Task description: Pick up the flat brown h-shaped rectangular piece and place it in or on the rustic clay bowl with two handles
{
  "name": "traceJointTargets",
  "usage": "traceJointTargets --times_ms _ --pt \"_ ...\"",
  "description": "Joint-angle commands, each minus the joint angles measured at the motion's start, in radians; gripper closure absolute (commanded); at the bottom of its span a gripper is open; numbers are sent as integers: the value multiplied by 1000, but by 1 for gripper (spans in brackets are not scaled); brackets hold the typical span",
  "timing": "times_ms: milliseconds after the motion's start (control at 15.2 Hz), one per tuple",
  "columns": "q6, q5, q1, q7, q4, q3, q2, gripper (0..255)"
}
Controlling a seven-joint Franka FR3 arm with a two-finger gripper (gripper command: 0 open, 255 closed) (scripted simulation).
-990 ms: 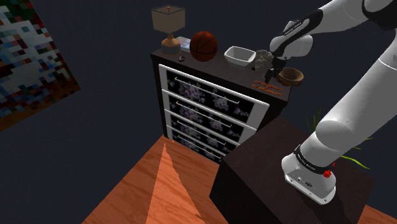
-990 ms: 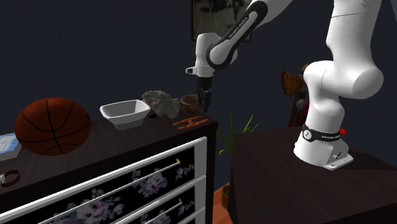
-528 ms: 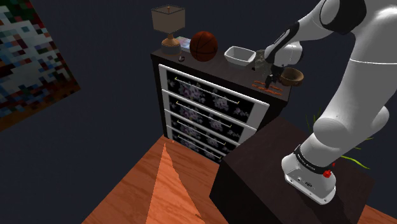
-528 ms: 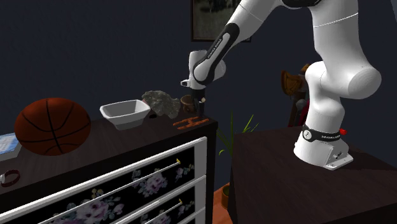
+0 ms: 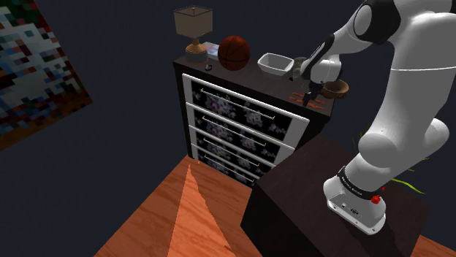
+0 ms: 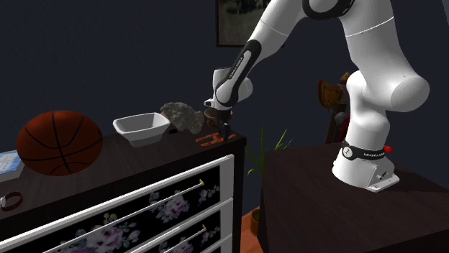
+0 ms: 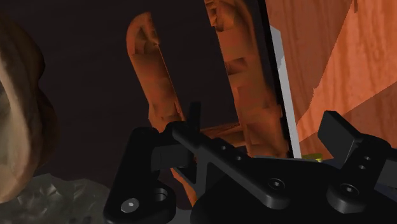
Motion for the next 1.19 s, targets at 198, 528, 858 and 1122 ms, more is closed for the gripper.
traceJointTargets --times_ms 198,528,858,1122 --pt "14 9 -7 -8 -1 8 13 0" --pt "14 9 -7 -7 -1 8 13 255" --pt "14 9 -7 -7 -1 8 13 255" --pt "14 9 -7 -8 -1 8 13 255"
